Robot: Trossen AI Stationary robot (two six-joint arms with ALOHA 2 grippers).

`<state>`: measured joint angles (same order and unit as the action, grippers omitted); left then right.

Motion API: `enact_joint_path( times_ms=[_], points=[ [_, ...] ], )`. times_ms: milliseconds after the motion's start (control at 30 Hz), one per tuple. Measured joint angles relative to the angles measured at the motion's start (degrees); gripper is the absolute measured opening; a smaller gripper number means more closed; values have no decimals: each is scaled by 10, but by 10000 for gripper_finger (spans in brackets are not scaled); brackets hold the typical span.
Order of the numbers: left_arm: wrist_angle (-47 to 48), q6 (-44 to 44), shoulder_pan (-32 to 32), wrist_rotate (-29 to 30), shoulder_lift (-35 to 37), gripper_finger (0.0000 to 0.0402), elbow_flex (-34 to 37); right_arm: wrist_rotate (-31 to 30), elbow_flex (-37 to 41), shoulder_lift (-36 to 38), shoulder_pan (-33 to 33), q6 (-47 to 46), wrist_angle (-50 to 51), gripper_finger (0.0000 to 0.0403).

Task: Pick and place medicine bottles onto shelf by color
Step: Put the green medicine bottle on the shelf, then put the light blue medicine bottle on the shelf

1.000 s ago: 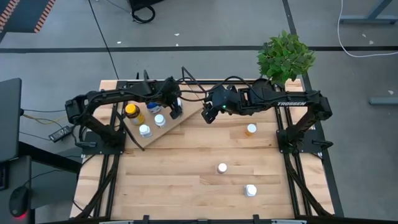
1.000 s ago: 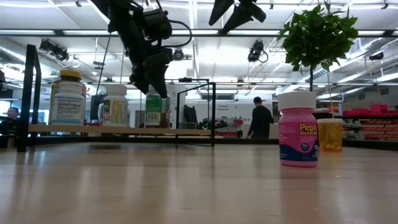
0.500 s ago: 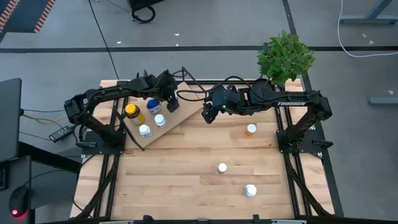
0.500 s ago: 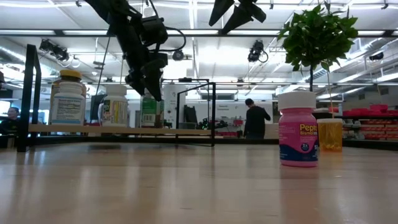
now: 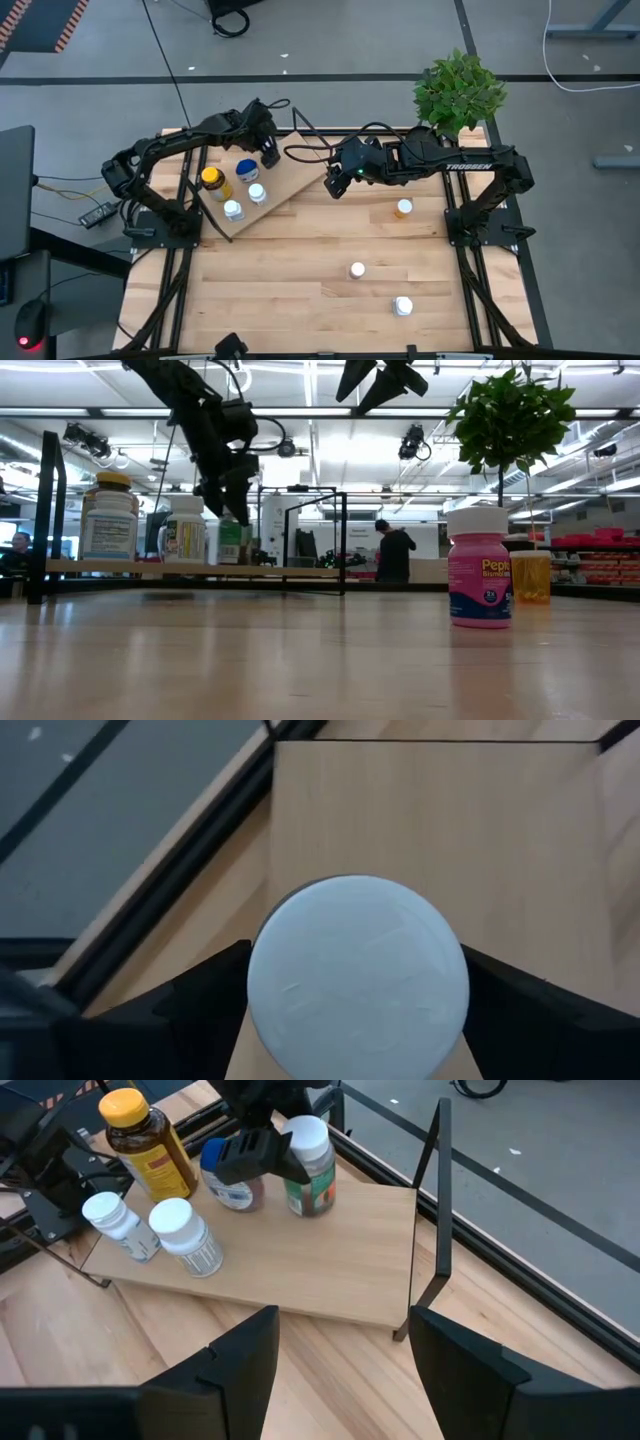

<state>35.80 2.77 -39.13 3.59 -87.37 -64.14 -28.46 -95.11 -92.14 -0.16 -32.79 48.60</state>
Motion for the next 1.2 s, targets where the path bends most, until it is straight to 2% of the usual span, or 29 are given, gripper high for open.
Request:
enact_joint_path(
  times_ms=[200, 433, 767, 1000, 1200],
  points=[
    [-28, 0, 9, -8, -1, 324, 1, 0, 0, 0, 0, 0, 0, 229],
    [-24, -3, 7, -9, -11, 318, 0, 0, 0, 0, 0, 0, 0, 229],
    [-24, -6, 8, -4, -14, 332, -1, 0, 0, 0, 0, -4, 0, 229],
    [-6, -3, 9, 3, -11, 360, -1, 0, 0, 0, 0, -7, 28, 229],
    [38, -6, 19, 3, -3, 390, -46, -1, 0, 0, 0, -3, 93, 229]
  ],
)
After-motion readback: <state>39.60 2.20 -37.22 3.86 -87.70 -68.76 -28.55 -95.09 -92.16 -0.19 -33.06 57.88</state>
